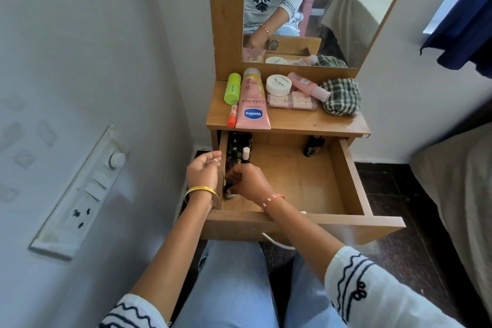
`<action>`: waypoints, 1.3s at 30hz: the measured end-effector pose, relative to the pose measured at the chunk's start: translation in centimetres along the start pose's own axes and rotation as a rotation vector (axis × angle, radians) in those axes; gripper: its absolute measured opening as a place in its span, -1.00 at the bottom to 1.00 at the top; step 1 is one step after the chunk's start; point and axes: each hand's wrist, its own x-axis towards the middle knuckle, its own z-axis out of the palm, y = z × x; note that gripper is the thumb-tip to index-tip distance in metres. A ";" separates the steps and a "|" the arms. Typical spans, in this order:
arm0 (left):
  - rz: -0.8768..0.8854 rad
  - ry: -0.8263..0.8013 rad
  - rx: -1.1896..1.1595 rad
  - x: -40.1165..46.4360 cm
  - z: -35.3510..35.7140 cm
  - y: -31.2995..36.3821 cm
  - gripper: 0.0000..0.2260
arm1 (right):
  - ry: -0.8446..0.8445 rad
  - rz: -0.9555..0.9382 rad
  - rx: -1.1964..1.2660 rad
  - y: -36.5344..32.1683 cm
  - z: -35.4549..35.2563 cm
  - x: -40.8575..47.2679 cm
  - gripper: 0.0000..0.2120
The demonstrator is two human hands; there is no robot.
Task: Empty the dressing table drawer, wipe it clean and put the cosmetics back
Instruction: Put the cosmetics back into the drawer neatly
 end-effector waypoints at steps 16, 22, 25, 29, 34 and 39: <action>0.114 -0.003 0.138 -0.2 0.3 0.6 -0.78 | 0.227 0.022 0.340 0.4 -4.0 -0.5 -0.89; 0.265 0.015 0.200 0.4 1.3 3.3 -0.81 | 0.423 0.027 0.362 -0.9 -8.3 1.4 -0.97; 0.385 -0.009 0.307 1.4 1.8 5.1 -0.79 | 0.430 -0.039 0.277 -2.1 -9.5 2.3 -0.92; 0.564 -0.100 0.628 3.0 2.5 6.1 -0.72 | 0.394 -0.090 0.175 -3.2 -9.4 3.1 -0.88; 0.669 -0.178 0.799 3.1 3.3 6.4 -0.74 | 0.396 -0.104 0.174 -2.8 -8.9 3.1 -0.84; 0.658 -0.187 0.884 3.5 3.3 6.1 -0.70 | 0.406 -0.080 0.218 -2.0 -9.2 3.0 -0.88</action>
